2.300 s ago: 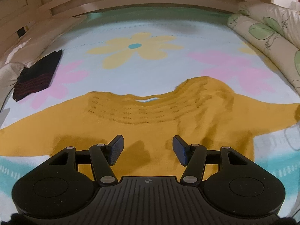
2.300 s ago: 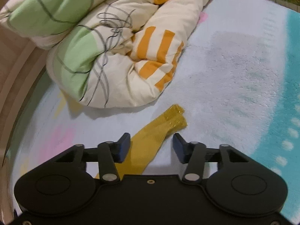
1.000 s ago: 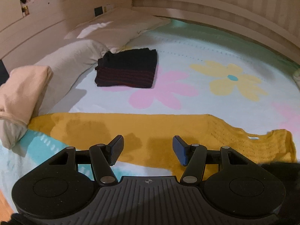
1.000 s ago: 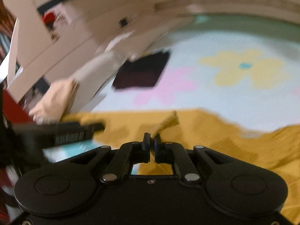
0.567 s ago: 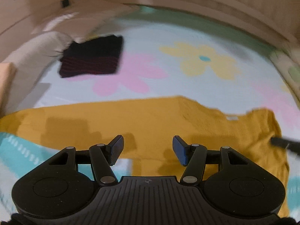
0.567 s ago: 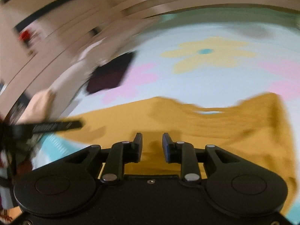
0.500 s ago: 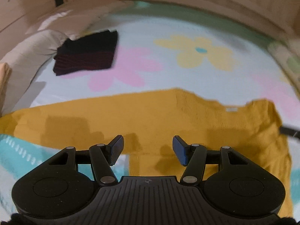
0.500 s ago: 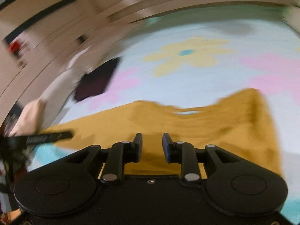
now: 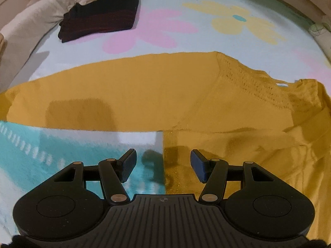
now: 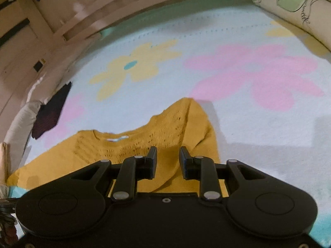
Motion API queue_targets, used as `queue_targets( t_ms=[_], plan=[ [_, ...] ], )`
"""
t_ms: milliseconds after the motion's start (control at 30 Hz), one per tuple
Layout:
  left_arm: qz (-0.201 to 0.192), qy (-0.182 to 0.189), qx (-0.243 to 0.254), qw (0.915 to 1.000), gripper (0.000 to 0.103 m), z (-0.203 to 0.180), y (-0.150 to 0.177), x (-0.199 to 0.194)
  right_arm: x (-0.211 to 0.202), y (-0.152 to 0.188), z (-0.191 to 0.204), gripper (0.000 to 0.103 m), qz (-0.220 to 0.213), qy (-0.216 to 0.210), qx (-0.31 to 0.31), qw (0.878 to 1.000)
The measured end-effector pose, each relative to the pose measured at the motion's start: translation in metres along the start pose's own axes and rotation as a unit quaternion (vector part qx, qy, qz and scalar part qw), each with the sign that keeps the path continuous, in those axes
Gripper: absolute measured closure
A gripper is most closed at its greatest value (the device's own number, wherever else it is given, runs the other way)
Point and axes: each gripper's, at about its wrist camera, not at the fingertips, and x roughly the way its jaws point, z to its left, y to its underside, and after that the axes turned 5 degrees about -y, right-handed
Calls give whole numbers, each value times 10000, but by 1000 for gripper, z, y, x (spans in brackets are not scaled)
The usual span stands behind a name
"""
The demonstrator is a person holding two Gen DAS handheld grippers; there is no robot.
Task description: Fold small clothes
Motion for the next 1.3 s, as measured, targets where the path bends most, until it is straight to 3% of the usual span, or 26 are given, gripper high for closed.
queue_targets(
  t_ms=[33,100,133,167,233,467,533,567,600,867,900,967,1000,1067,1233,1267,1300],
  plan=[
    [15,8,-1,10000,48,0,0,2,4,1,1,67,63,-2,11,10000],
    [-25,85,4,10000,63,-1,3,4,11,2,3,67,159,8,79,9998],
    [-40,151,-4,9999,83,-3,2,4,15,2,3,67,189,5,111,9998],
    [-67,300,-27,9995,95,-2,2,5,16,2,4,67,217,-2,129,9997],
    [-231,542,-126,9982,100,-1,3,1,17,3,1,67,261,46,167,9995],
    [-1062,805,-243,9908,100,-11,-8,-31,26,3,-8,67,383,102,455,9982],
    [-1211,887,-236,9884,100,-16,-13,-37,29,2,-12,78,411,72,558,9976],
    [-1248,883,-230,9880,100,-18,-15,-39,28,2,-14,92,393,46,584,9975],
    [-1313,885,-218,9871,100,-21,-17,-41,28,1,-15,95,383,27,595,9975],
    [-1597,852,-107,9834,101,-35,-35,-41,6,-22,-45,95,-265,67,1066,9939],
    [-1652,794,-26,9830,101,-37,-37,-40,5,-24,-50,85,-258,43,1132,9932],
    [-1725,751,14,9821,101,-37,-37,-44,5,-24,-53,77,-162,-27,1161,9931],
    [-1725,757,2,9821,101,-36,-38,-44,7,-23,-53,61,-108,-26,1150,9933],
    [-1701,768,-32,9824,101,-35,-40,-42,10,-21,-51,51,-69,-23,1067,9943],
    [-1710,778,-59,9822,101,-32,-42,-41,24,-13,-36,51,156,-64,834,9964],
    [-1713,797,-68,9820,101,-31,-42,-42,26,-13,-32,55,197,-30,748,9970],
    [-1711,819,-78,9818,101,-31,-42,-42,29,-12,-28,75,249,81,656,9975]
  ],
)
